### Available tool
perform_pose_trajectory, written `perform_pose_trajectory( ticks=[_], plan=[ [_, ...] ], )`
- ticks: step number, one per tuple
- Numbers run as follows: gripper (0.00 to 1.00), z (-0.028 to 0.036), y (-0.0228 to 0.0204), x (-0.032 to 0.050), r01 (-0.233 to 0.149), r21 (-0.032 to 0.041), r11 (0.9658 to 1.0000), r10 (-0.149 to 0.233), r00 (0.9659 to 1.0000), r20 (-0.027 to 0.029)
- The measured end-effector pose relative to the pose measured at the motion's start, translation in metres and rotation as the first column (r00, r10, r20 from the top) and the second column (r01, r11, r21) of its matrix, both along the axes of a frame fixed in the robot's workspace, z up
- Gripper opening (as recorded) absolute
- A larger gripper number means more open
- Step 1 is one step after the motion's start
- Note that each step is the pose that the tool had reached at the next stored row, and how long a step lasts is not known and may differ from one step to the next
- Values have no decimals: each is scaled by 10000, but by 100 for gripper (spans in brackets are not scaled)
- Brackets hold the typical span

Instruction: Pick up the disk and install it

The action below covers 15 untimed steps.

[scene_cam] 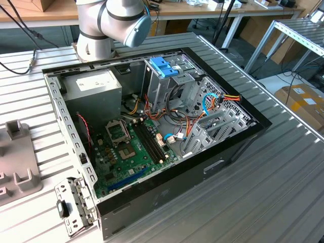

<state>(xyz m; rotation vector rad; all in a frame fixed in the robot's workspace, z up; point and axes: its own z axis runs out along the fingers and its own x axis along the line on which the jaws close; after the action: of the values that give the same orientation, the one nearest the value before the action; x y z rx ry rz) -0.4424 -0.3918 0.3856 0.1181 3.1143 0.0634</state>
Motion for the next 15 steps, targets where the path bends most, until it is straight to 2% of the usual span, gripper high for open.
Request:
perform_pose_trajectory(
  ticks=[5, 15],
  plan=[
    [11, 0, 0, 0, -36, 0, 10000, 36, 10000, 0],
    [11, 0, 0, 0, -555, 0, 9985, 555, 9985, 0]
  ],
)
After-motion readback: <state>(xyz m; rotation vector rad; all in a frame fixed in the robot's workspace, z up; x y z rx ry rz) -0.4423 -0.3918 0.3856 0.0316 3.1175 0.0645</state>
